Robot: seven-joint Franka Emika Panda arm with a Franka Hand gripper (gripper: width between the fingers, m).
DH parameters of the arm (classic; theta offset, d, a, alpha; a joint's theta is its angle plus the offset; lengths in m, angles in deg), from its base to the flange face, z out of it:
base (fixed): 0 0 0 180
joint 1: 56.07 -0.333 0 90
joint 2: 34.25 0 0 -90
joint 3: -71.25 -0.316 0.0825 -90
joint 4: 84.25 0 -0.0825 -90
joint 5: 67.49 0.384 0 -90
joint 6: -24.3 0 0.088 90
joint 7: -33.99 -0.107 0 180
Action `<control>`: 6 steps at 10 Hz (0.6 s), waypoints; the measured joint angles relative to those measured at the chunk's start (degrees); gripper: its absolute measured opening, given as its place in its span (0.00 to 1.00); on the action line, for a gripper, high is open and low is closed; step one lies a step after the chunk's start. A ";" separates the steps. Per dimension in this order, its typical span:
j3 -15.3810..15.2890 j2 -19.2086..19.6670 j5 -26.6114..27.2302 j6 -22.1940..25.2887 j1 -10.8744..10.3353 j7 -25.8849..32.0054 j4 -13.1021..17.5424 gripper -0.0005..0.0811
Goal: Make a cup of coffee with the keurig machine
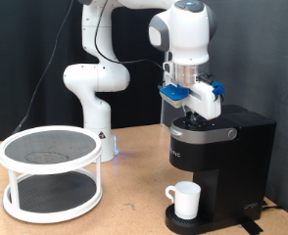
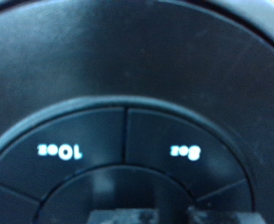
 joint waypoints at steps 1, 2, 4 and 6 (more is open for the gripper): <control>0.01 0.51 -0.02 0.64 0.00 -0.01 0.63 0.01; 0.05 1.25 -0.05 2.32 0.00 -0.05 1.66 0.01; 0.11 2.77 -0.85 5.02 0.00 -0.81 3.69 0.01; 0.19 3.49 -1.26 5.83 0.00 -1.22 4.62 0.01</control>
